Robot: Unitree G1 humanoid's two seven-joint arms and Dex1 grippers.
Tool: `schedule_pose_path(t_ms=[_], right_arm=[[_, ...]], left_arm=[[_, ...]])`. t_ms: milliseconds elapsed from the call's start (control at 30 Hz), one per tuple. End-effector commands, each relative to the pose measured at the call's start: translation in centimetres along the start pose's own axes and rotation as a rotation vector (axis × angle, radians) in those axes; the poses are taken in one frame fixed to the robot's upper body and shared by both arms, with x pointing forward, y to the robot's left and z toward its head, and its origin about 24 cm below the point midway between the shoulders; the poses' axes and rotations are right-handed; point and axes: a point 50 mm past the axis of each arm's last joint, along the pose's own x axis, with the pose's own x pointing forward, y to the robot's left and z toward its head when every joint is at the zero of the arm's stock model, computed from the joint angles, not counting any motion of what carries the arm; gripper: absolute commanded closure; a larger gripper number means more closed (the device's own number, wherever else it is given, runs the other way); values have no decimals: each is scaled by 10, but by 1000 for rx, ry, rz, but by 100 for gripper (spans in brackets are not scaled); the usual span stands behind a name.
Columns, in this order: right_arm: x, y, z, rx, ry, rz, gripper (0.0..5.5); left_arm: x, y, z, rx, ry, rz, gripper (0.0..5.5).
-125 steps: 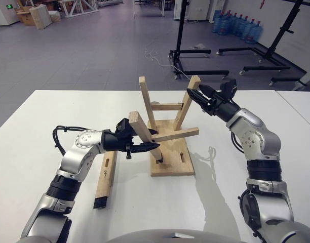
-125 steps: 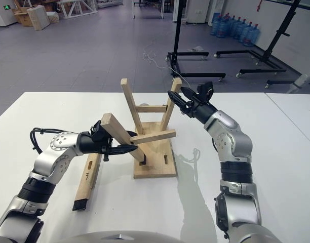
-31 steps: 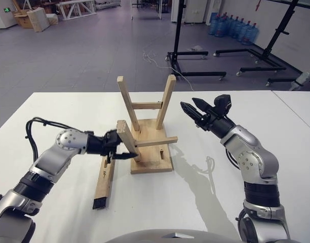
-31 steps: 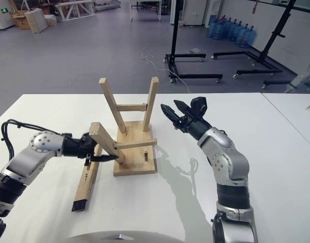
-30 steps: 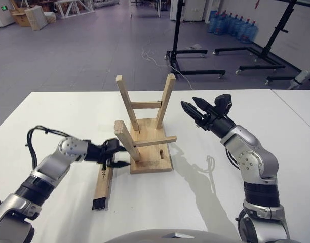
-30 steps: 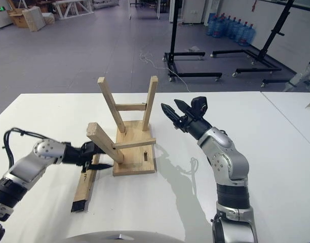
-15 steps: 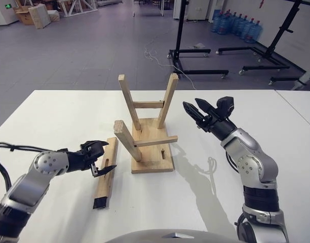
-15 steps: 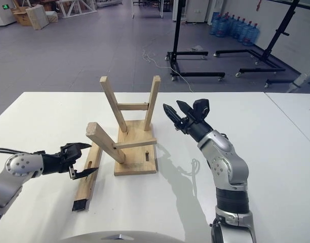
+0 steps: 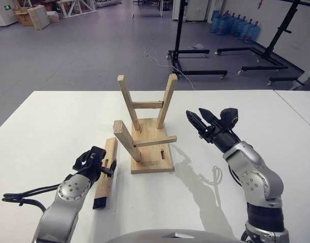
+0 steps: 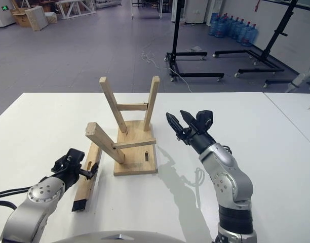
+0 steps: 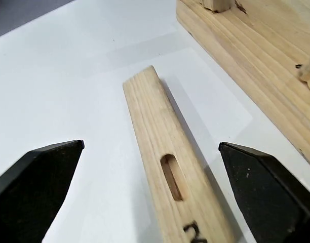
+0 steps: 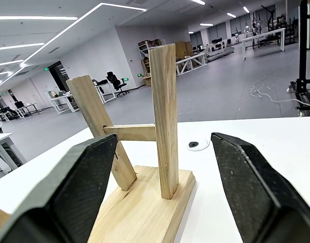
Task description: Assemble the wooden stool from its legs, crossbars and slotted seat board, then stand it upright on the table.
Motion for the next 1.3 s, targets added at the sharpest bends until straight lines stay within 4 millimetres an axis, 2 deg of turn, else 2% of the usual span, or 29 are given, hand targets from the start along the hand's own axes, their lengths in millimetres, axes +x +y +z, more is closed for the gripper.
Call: schedule_pose_path(t_ms=[33, 133, 233, 433, 633, 767, 833, 933, 1033, 1133, 1200, 1300], right_arm=[[-4, 4, -1, 19, -3, -2, 211], [-6, 6, -1, 26, -11, -15, 211], [-10, 5, -2, 28, -15, -32, 211], [-7, 6, -1, 36, -22, -32, 211], [-1, 5, -1, 32, -40, -24, 211], [2, 3, 3, 17, -72, -20, 211], [4, 2, 7, 10, -91, -21, 211], [5, 1, 16, 23, -121, 7, 211], [11, 10, 38, 107, -180, 145, 211], [19, 28, 57, 223, -232, 313, 211], [25, 43, 67, 315, -272, 413, 211], [30, 60, 72, 365, -269, 534, 211]], left_arm=[[-5, -15, -22, -187, 118, -57, 62], [-9, -18, -40, -240, 210, -8, 62], [-15, -15, -56, -308, 263, 58, 103], [-8, -27, -65, -348, 256, -15, 198], [3, -25, -63, -332, 214, -12, 279], [9, -20, -52, -365, 108, 12, 337], [12, -13, -44, -376, 26, 43, 345], [15, 9, -19, -398, -217, 99, 345], [6, 44, 18, -336, -492, 100, 345], [-10, 70, 74, -169, -765, 60, 345], [-26, 62, 115, -65, -942, -108, 345], [-40, 42, 144, 123, -1038, -315, 345]])
